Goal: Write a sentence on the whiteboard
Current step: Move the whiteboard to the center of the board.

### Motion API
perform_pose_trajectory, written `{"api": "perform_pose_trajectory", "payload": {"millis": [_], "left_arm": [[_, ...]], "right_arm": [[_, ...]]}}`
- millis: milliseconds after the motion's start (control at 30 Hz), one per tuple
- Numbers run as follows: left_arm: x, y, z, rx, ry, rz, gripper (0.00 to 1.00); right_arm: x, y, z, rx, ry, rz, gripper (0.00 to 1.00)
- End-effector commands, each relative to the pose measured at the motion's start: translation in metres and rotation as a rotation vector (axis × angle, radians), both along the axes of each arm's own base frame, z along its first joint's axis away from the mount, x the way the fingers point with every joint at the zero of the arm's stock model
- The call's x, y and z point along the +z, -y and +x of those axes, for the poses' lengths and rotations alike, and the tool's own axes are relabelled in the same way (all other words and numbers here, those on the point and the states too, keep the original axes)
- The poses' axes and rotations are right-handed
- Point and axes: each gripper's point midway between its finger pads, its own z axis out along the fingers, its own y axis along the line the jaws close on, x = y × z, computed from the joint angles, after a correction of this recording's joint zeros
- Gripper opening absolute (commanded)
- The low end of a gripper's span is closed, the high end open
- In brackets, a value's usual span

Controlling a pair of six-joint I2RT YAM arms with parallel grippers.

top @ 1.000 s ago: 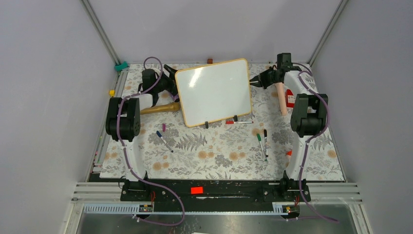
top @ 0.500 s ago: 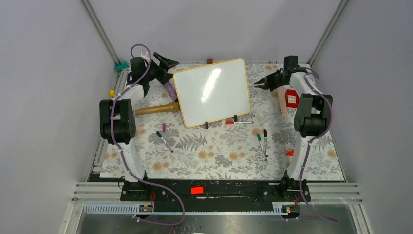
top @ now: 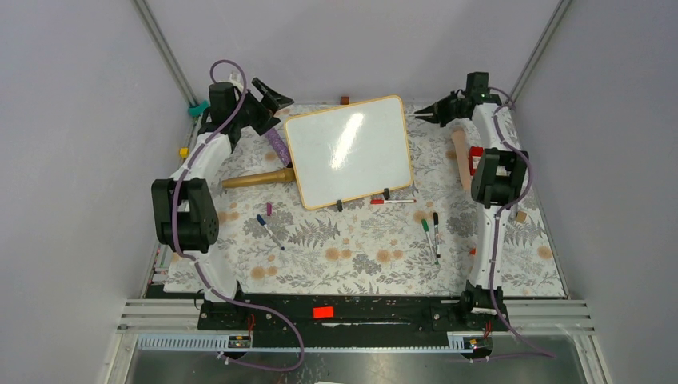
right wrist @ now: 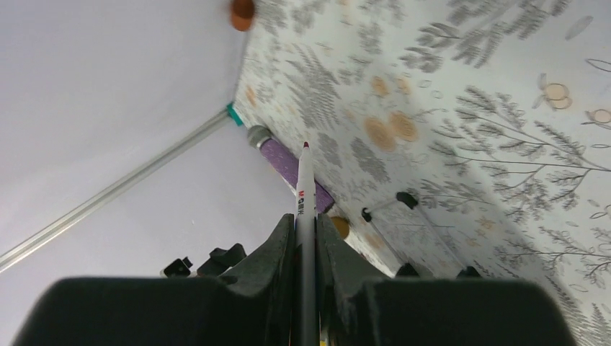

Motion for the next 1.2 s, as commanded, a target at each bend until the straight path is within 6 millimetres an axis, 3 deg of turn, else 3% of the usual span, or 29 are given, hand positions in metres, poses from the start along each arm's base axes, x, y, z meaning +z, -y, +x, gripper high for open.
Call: {"api": "perform_pose_trajectory", "payload": {"millis": [0,200,267,567,1167], "left_arm": [[0.030,-0.016,-0.013,0.050,0.049,0.115,0.93],[0.020,-0.016,-0.021,0.040,0.029,0.127,0.93],[0.018,-0.001,-0.024,-0.003,0.027,0.128,0.93],[-0.001,0.016,-0.027,-0.084,-0.021,0.128,0.91],[-0.004,0.040,-0.046,-0.222,-0.027,0.068,0.79]], "right_arm": [[-0.002,-0.035,-0.019,0.125,-0.062,0.099,0.00],[-0.010,-0.069,-0.037,0.225,-0.078,0.148,0.00],[-0.012,-0.080,-0.047,0.260,-0.086,0.153,0.00],[-0.013,-0.081,-0.082,0.314,-0.095,0.147,0.00],[-0.023,-0.079,-0.124,0.303,-0.096,0.152,0.00]]}}
